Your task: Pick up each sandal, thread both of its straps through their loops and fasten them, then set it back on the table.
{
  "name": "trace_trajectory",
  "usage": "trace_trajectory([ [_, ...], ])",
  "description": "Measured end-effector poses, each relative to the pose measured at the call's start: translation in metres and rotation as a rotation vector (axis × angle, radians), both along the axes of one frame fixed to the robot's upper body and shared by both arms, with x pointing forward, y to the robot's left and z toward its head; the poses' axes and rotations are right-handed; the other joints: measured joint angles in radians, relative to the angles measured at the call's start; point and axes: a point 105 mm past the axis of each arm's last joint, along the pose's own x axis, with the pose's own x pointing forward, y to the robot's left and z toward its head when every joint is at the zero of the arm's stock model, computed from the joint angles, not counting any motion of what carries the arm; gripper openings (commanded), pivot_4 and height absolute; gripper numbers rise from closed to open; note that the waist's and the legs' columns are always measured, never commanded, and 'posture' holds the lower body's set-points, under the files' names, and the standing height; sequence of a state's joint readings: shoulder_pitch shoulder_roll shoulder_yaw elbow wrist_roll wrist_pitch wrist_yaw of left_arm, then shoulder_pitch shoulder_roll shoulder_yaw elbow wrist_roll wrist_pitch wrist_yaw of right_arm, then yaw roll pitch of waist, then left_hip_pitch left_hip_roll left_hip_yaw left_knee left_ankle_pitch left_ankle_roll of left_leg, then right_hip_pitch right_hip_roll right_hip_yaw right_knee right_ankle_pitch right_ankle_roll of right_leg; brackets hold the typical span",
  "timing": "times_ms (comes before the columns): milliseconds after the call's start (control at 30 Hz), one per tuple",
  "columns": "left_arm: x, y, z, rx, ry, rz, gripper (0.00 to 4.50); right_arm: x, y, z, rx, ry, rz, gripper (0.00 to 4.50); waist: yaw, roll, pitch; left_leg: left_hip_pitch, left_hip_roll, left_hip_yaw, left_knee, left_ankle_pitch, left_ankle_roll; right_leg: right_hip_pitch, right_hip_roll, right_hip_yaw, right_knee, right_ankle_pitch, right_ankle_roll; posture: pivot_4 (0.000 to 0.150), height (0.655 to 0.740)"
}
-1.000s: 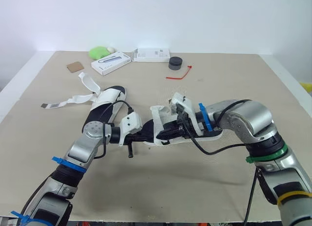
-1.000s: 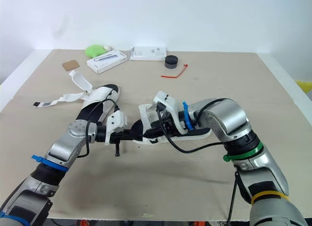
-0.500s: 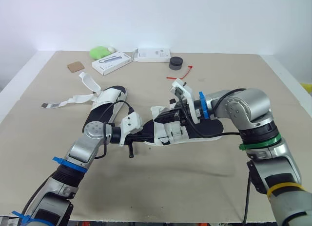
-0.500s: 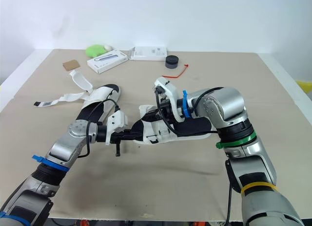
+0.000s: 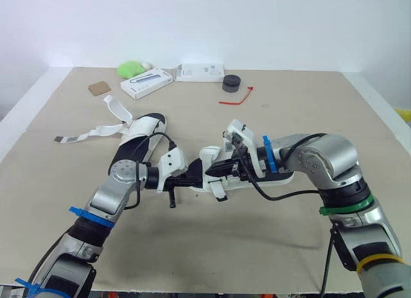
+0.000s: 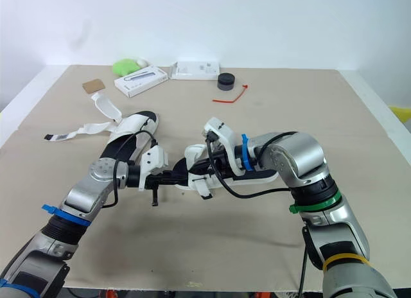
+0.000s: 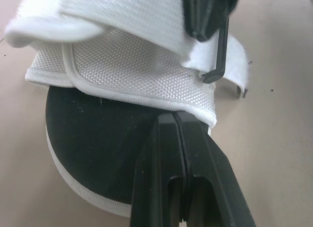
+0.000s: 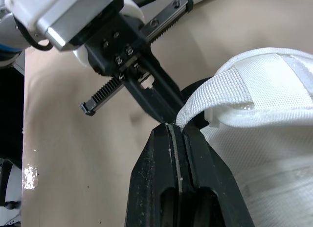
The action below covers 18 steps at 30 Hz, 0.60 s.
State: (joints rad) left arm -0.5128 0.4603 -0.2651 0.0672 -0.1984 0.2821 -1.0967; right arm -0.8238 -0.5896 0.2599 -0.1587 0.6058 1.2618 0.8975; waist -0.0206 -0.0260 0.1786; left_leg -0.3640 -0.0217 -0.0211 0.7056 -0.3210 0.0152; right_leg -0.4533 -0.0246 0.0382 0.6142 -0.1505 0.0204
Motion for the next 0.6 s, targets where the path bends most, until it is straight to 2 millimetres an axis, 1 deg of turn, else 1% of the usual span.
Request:
trace_trajectory([
  [200, 0.0, 0.0, 0.0, 0.0, 0.001, -0.002, 0.0, -0.004, 0.0, -0.001, 0.002, -0.012, 0.005, 0.06, 0.0, 0.0, 0.0, 0.0, 0.0, 0.0, 0.0, 0.0, 0.0, 0.0, 0.0, 0.0, 0.0, 0.0, 0.0, 0.15, 0.74],
  [300, 0.0, 0.0, 0.0, 0.0, 0.001, -0.004, 0.0, -0.006, -0.003, 0.002, 0.012, 0.014, 0.004, 0.97, 0.0, 0.0, 0.0, 0.0, 0.0, 0.0, 0.0, 0.0, 0.0, 0.0, 0.0, 0.0, 0.0, 0.0, 0.0, 0.15, 0.74],
  [333, 0.0, 0.0, 0.0, 0.0, 0.001, -0.004, 0.0, -0.007, -0.005, 0.004, 0.011, 0.023, 0.006, 1.54, 0.0, 0.0, 0.0, 0.0, 0.0, 0.0, 0.0, 0.0, 0.0, 0.0, 0.0, 0.0, 0.0, 0.0, 0.0, 0.15, 0.74],
  [367, 0.0, 0.0, 0.0, 0.001, 0.001, -0.005, 0.0, -0.008, -0.006, 0.006, 0.008, 0.019, 0.01, 1.97, 0.0, 0.0, 0.0, 0.0, 0.0, 0.0, 0.0, 0.0, 0.0, 0.0, 0.0, 0.0, 0.0, 0.0, 0.0, 0.15, 0.74],
  [400, 0.0, 0.0, 0.0, 0.001, 0.001, -0.005, 0.0, -0.008, -0.006, 0.008, 0.008, 0.012, 0.016, 2.54, 0.0, 0.0, 0.0, 0.0, 0.0, 0.0, 0.0, 0.0, 0.0, 0.0, 0.0, 0.0, 0.0, 0.0, 0.0, 0.15, 0.74],
  [433, 0.0, 0.0, 0.0, 0.001, 0.002, -0.005, 0.0, -0.008, -0.006, 0.01, 0.008, 0.005, 0.02, 2.93, 0.0, 0.0, 0.0, 0.0, 0.0, 0.0, 0.0, 0.0, 0.0, 0.0, 0.0, 0.0, 0.0, 0.0, 0.0, 0.15, 0.74],
  [500, 0.0, 0.0, 0.0, 0.001, 0.002, -0.005, 0.0, -0.008, -0.008, 0.015, 0.004, -0.018, 0.025, 4.01, 0.0, 0.0, 0.0, 0.0, 0.0, 0.0, 0.0, 0.0, 0.0, 0.0, 0.0, 0.0, 0.0, 0.0, 0.0, 0.15, 0.74],
  [533, 0.0, 0.0, 0.0, 0.001, 0.002, -0.005, 0.0, -0.008, -0.01, 0.016, 0.001, -0.021, 0.025, 4.46, 0.0, 0.0, 0.0, 0.0, 0.0, 0.0, 0.0, 0.0, 0.0, 0.0, 0.0, 0.0, 0.0, 0.0, 0.0, 0.15, 0.74],
  [600, -0.001, -0.001, 0.0, 0.002, 0.002, -0.007, 0.0, -0.01, -0.017, 0.02, 0.002, -0.011, 0.033, 4.46, 0.0, 0.0, 0.0, 0.0, 0.0, 0.0, 0.0, 0.0, 0.0, 0.0, 0.0, 0.0, 0.0, 0.0, 0.0, 0.15, 0.74],
])
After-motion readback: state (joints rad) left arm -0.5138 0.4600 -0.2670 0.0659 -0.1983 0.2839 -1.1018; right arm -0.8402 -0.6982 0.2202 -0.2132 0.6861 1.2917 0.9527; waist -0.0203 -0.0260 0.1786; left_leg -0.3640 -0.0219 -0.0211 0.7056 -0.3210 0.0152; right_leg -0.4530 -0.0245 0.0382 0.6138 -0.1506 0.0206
